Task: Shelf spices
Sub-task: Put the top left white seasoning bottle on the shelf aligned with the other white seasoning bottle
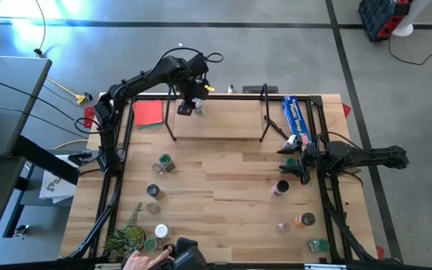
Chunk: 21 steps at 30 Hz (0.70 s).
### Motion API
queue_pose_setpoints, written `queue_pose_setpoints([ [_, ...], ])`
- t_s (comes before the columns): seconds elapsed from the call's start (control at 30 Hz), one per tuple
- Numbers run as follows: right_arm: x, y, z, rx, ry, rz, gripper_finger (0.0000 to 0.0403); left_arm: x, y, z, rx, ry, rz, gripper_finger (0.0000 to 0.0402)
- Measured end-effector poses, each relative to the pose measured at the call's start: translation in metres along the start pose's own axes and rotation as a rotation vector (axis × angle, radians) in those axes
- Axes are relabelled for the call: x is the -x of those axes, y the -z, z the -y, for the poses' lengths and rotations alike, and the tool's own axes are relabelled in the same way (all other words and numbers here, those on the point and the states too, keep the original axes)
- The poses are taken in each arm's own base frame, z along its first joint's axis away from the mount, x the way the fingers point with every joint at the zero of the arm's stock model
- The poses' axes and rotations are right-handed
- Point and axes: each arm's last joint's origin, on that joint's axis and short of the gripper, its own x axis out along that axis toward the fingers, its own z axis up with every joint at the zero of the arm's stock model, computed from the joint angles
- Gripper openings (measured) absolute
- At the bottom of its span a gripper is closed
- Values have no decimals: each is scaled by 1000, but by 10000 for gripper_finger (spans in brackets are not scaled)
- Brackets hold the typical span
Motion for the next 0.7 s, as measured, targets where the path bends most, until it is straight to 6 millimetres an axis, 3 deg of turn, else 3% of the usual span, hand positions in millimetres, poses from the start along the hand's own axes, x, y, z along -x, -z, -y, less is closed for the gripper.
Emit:
queue_pose_setpoints([
  [0.27,0,0,0,1,0,0,279,-18,-1,0,-28,46,-69,207],
  [0.7,0,0,0,-1,0,0,279,-19,-4,1,-30,12,-97,221],
])
